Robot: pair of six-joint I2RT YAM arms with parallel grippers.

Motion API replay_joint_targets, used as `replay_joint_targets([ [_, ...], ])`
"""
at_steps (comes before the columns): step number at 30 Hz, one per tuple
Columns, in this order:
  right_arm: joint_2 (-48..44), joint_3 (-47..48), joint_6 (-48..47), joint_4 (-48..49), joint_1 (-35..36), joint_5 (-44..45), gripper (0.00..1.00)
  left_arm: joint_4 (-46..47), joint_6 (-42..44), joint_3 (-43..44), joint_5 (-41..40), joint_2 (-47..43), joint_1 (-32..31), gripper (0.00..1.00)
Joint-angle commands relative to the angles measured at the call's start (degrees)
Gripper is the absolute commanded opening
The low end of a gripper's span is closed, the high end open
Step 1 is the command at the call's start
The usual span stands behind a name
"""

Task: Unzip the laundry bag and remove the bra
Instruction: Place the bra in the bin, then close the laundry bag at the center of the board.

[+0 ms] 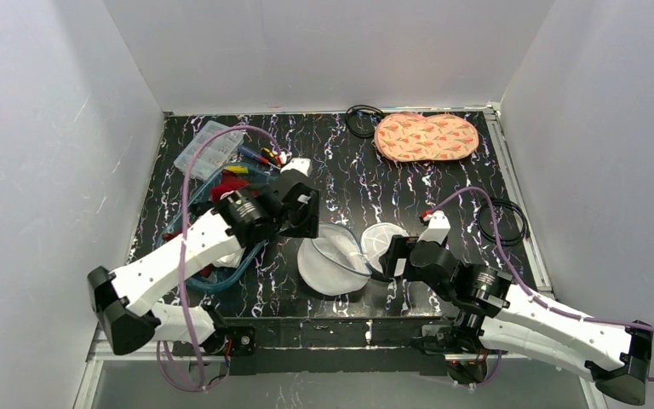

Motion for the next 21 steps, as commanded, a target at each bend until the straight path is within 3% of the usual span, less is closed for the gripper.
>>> replay_joint_targets([
  [1, -1.87, -0.70, 2.56, -0.65, -0.14, 1.58, 0.99, -6.50, 5.61, 5.21, -6.72, 4.30, -0.69, 0.52],
  [15, -1.95, -1.95, 5.45, -2.30, -0.12, -0.91, 0.99, -8.48, 8.28, 9.33, -8.39, 18.52, -1.86, 0.43],
  [19, -1.37, -1.76, 5.46, -1.16, -0.10, -2.77, 0.99, -8.14, 7.98, 8.02, -10.66, 19.72, -1.78, 0.28],
  [21, -0.98, -1.17, 5.62, -1.45, -0.13, -2.52, 0.99, -7.49, 7.03, 6.80, -11.88, 19.28, -1.76, 0.15],
])
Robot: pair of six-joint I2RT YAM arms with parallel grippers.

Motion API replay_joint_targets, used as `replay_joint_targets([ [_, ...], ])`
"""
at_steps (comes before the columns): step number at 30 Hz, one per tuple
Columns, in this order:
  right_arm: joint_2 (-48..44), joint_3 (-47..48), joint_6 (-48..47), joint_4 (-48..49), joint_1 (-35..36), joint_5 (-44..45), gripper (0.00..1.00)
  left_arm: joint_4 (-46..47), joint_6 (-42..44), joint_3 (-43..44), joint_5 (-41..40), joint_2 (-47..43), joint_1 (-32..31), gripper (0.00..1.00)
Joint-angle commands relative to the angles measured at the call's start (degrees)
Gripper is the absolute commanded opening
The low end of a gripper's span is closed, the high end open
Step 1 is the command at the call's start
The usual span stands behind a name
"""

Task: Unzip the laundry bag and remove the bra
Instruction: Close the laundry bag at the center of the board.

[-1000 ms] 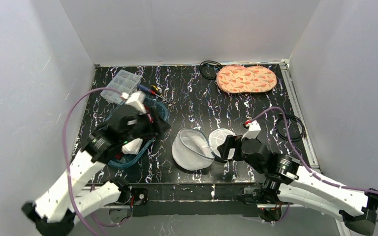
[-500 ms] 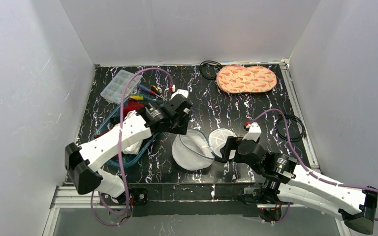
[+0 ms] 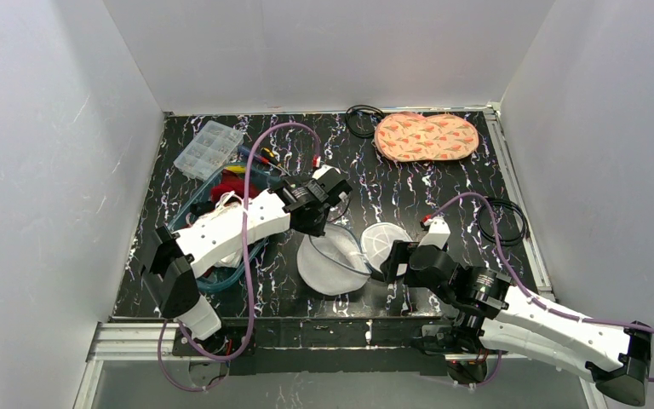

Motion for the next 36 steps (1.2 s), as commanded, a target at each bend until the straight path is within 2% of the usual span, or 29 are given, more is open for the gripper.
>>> replay_joint_targets([
  [1, 0.54, 1.27, 1.55, 1.12, -0.11, 0.28, 0.99, -0.54, -1.14, -2.11, -4.77, -1.67, -0.09, 0.09],
  [3, 0.95, 1.83, 2.56, 0.36, -0.13, 1.89, 0.99, 0.73, -2.33, -3.87, -5.70, -3.46, -0.08, 0.00],
  [8, 2.23, 0.99, 7.79, -0.11, -0.45, 5.13, 0.99, 3.12, -5.94, -9.18, -7.47, -9.71, 0.08, 0.00],
  [12, 1.67, -2.17, 11.09, 4.47, -3.15, 3.32, 0.99, 6.56, -7.56, -14.61, -7.50, -14.78, 0.12, 0.00],
  [17, 1.07, -6.46, 12.52, 11.29, -7.65, 0.78, 0.99, 10.54, -6.05, -18.00, -5.07, -17.28, 0.12, 0.00],
  [20, 4.32, -7.29, 10.16, 15.84, -11.33, -2.82, 0.97, 11.67, -3.44, -17.82, -2.88, -16.82, 0.09, 0.00],
  [24, 7.31, -3.83, 5.15, 15.38, -14.24, -4.22, 0.97, 15.14, 3.94, -16.59, 2.87, -16.48, 0.12, 0.00],
  [30, 0.15, 3.22, -3.68, 5.63, -14.23, 0.58, 0.98, 17.73, 17.50, -11.77, 16.57, -17.13, 0.10, 0.00],
  [36, -3.58, 12.05, -11.01, -1.79, -14.25, 1.86, 0.99, 22.60, 22.23, -7.20, 30.30, -20.84, 0.07, 0.00],
])
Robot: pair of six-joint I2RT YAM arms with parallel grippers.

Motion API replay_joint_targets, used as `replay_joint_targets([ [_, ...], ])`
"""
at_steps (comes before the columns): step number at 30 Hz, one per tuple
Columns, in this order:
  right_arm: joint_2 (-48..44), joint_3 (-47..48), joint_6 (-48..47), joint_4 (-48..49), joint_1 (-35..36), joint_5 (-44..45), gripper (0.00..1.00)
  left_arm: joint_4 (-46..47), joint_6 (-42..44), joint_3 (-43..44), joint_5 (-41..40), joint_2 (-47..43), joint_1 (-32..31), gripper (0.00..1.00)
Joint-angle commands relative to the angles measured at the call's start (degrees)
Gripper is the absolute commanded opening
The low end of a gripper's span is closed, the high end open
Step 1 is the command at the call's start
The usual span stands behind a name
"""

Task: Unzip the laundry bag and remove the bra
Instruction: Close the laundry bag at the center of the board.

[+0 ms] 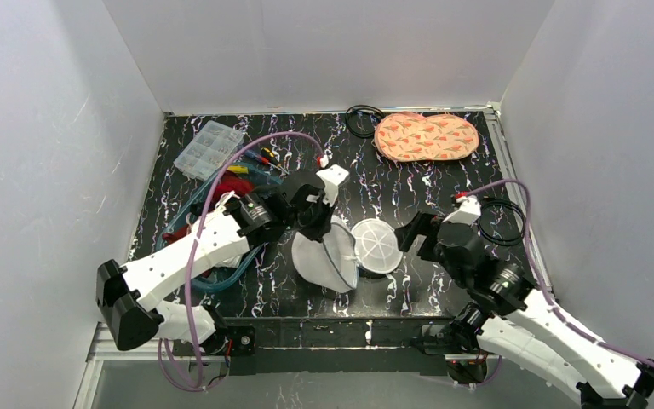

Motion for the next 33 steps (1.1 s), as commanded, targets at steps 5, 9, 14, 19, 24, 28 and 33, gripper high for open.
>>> replay_joint_targets([
  [5, -0.60, 6.98, -7.75, -6.64, -0.20, 2.76, 0.99, 5.90, 8.12, 3.29, 10.83, -3.98, 0.20, 0.00],
  [9, -0.94, 2.16, -5.37, -4.65, -0.18, 2.33, 0.99, 5.77, 6.53, -2.31, 8.61, -0.45, 2.92, 0.00],
  [14, 0.04, -2.73, -1.76, -2.47, -0.26, 4.91, 0.99, 7.12, 4.80, -6.93, 5.34, 2.89, 5.03, 0.00],
  [19, 4.49, -6.16, 0.84, 0.82, -0.42, 8.18, 0.94, 7.16, 4.33, -6.66, 2.53, 3.52, 5.70, 0.00],
  [24, 10.60, -8.46, 1.48, 5.96, -3.46, 8.18, 0.82, 6.15, 5.02, -5.86, 3.41, 3.48, 5.84, 0.00],
  [28, 14.43, -10.70, -0.38, 12.39, -8.71, 5.87, 0.71, 6.27, 5.08, -5.99, 3.82, 3.27, 5.84, 0.00],
  [33, 21.42, -12.75, -2.79, 18.88, -16.36, -1.24, 0.54, 6.51, 4.88, -6.06, 4.57, 3.78, 5.83, 0.00],
])
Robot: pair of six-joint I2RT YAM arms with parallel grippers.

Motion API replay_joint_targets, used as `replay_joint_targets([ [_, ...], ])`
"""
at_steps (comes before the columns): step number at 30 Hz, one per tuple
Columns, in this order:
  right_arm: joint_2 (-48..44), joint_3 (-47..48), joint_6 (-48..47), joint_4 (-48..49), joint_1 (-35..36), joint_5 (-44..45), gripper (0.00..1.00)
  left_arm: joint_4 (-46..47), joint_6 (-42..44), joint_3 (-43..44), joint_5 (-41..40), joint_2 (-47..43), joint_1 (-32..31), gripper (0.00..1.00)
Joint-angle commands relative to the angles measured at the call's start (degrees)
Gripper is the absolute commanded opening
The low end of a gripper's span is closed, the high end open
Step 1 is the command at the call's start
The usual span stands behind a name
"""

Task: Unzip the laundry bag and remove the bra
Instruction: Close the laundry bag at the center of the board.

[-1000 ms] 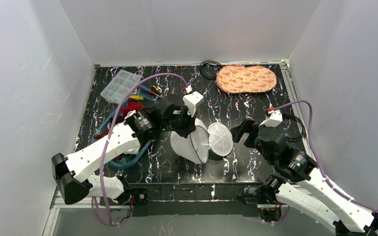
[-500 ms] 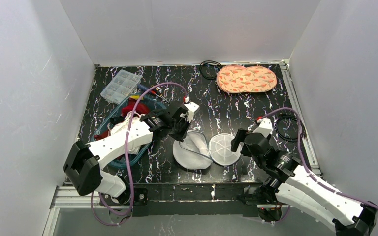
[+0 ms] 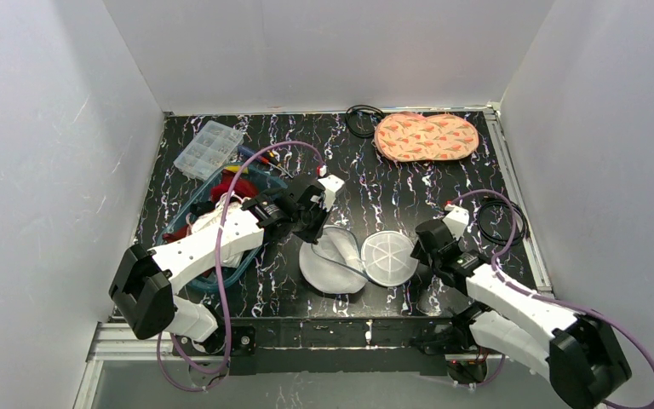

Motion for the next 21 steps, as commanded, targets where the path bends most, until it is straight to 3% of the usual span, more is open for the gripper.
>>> replay_joint_targets([
  [1, 4.34, -1.35, -2.13, 9.03, -4.85, -5.92, 0.51, -0.72, 0.29, 1.59, 0.64, -1.65, 0.20, 0.00],
  [5, 4.01, -2.73, -2.99, 11.12, -5.00, -8.68, 0.48, -0.67, 0.34, 1.46, 0.64, -1.71, 0.20, 0.00],
  [10, -0.94, -3.46, -2.92, 8.77, -5.00, -7.76, 0.63, -0.34, 0.26, 1.17, 0.64, -1.81, 0.18, 0.00],
  [13, -3.24, -3.29, -3.79, 8.18, -4.98, -7.72, 0.66, -0.29, 0.23, 1.18, 0.64, -1.72, 0.19, 0.00],
  [21, 5.27, -3.25, -4.22, 9.72, -5.00, -8.95, 0.55, -0.50, -0.17, 1.35, 0.62, -1.77, 0.20, 0.00],
])
